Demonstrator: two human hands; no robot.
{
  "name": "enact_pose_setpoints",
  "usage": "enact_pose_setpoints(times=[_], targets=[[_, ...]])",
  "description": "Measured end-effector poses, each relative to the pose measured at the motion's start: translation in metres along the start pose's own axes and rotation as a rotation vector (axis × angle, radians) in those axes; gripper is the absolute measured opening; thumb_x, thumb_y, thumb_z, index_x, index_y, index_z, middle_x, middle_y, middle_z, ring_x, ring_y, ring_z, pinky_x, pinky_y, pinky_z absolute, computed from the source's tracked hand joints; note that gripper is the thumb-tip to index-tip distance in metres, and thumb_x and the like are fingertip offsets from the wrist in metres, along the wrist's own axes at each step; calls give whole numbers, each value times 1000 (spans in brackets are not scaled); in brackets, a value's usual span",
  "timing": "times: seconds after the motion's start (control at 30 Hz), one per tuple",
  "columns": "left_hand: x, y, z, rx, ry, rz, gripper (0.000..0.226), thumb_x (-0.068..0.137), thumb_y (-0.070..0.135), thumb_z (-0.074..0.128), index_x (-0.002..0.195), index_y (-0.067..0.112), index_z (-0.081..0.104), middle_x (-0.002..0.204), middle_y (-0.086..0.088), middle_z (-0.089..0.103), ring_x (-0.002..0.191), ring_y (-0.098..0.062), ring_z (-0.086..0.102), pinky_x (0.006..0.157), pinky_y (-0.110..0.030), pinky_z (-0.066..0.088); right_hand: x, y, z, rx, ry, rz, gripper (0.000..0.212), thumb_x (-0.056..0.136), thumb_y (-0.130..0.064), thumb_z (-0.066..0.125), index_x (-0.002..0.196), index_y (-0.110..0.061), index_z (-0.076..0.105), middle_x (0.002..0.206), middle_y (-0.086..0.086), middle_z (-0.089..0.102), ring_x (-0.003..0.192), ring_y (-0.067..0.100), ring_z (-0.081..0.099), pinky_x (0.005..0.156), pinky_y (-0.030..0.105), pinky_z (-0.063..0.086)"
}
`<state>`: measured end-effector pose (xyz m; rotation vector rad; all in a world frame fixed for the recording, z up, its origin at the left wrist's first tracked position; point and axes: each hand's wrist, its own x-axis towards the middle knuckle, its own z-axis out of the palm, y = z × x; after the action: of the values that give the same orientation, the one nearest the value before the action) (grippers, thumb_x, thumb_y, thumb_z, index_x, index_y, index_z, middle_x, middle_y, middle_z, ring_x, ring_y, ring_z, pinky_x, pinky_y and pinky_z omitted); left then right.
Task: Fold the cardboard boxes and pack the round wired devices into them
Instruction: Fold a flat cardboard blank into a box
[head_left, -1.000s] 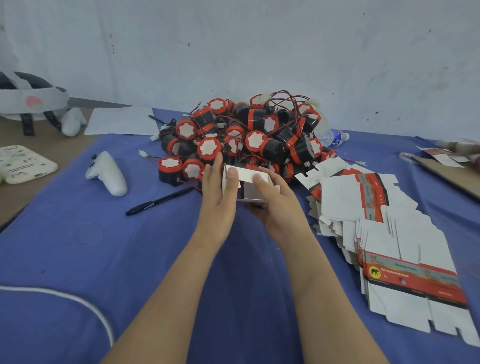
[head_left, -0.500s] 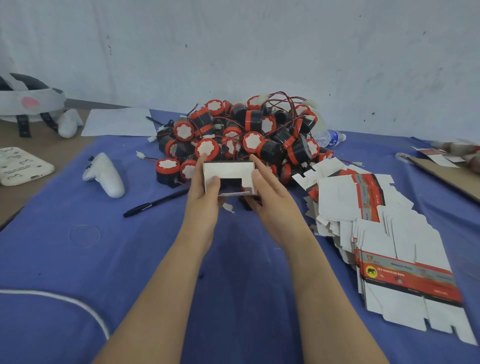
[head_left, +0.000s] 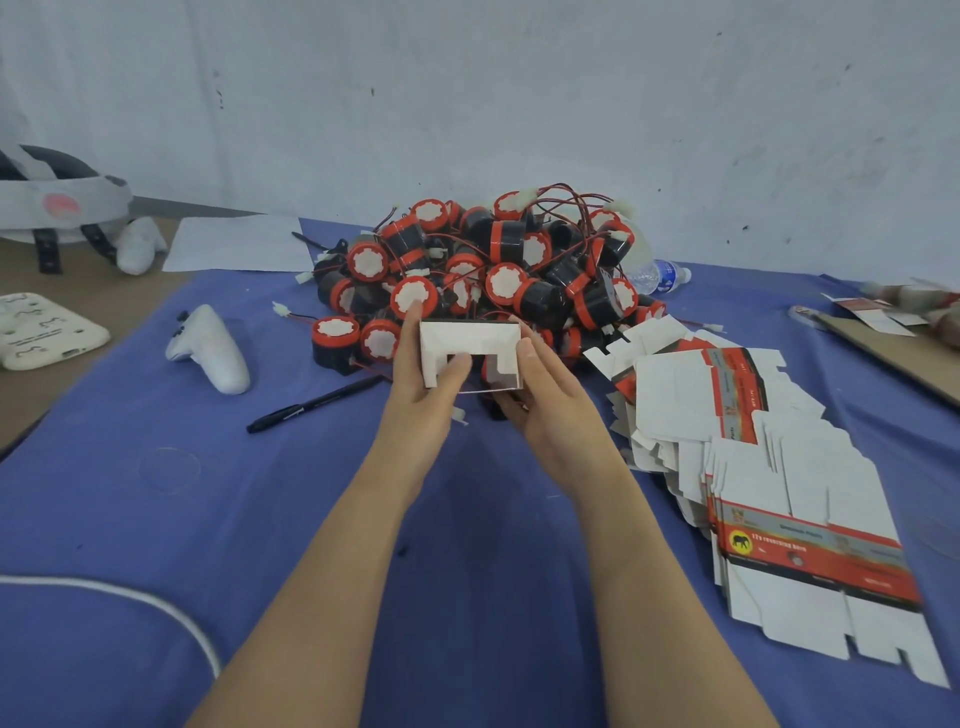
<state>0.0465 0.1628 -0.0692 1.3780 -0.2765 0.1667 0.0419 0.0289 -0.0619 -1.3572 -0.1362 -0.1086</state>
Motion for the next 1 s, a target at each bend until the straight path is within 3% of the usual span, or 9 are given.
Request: enact_pose_setpoints(times=[0.07, 0.17, 0.23, 0.43, 0.57, 0.67, 0.77, 0.87, 1.0], targets=[[-2, 1, 1, 42, -35, -3, 70, 97, 18, 53, 146, 51, 16, 149, 14, 35, 133, -7, 42, 96, -21, 47, 0, 1, 1, -78, 3, -30, 32, 98, -33, 51, 129, -28, 57, 122, -6, 66, 114, 11, 61, 94, 28, 50], [-2, 2, 4, 166, -55, 21, 75, 95, 13, 55, 149, 45, 12, 157, 10, 20, 143, -13, 26, 112, -37, 38, 0, 2, 2, -188, 29, -48, 22, 98, -26, 53, 117, -22, 62, 110, 2, 71, 104, 18, 66, 91, 33, 54], [-2, 3, 4, 170, -56, 27, 74, 95, 15, 55, 149, 44, 14, 158, 11, 16, 145, -13, 22, 114, -41, 35, 0, 2, -1, -200, 19, -20, 29, 97, -22, 55, 126, -20, 57, 113, 4, 70, 104, 18, 67, 94, 38, 53], [-3, 16, 6, 46, -111, -59, 72, 76, 49, 53, 141, 53, 23, 160, 15, 10, 147, -10, 16, 117, -44, 28, -2, 0, -7, -128, -60, 70, 46, 96, -9, 55, 137, -29, 47, 121, 4, 64, 113, 23, 62, 95, 38, 53], [1, 17, 7, -28, -124, -139, 85, 68, 27, 47, 147, 44, 22, 160, 11, 11, 146, -14, 18, 107, -33, 39, -1, -2, -7, -40, 4, 68, 36, 96, -5, 53, 118, -33, 57, 117, 3, 67, 108, 22, 65, 91, 37, 55], [-1, 7, 0, 49, -192, -117, 70, 92, 20, 51, 143, 55, 19, 160, 14, 13, 145, -14, 23, 113, -42, 35, -2, -3, -7, 57, -25, 95, 36, 96, -3, 51, 123, -27, 55, 118, 6, 67, 109, 23, 65, 90, 35, 55], [0, 1, -3, 23, -153, -129, 60, 98, 8, 43, 128, 60, 32, 149, 12, 36, 133, -14, 42, 108, -41, 41, 0, -1, -6, 111, -46, 100, 38, 96, 0, 47, 114, -32, 57, 112, 0, 69, 105, 20, 65, 80, 27, 56], [1, 3, -2, -16, -58, -154, 60, 95, 3, 40, 113, 60, 43, 126, 15, 54, 119, -16, 55, 100, -38, 49, 3, 2, -4, 156, -95, 109, 38, 95, -10, 52, 128, -30, 51, 121, -3, 65, 110, 17, 63, 93, 32, 52], [2, 6, -2, -71, 35, -124, 60, 93, -4, 37, 126, 45, 44, 128, 8, 58, 119, -19, 56, 101, -42, 49, 4, 4, -2, 45, -216, 46, 77, 79, -46, 68, 143, -41, 26, 139, -15, 48, 125, 4, 51, 106, 29, 42]])
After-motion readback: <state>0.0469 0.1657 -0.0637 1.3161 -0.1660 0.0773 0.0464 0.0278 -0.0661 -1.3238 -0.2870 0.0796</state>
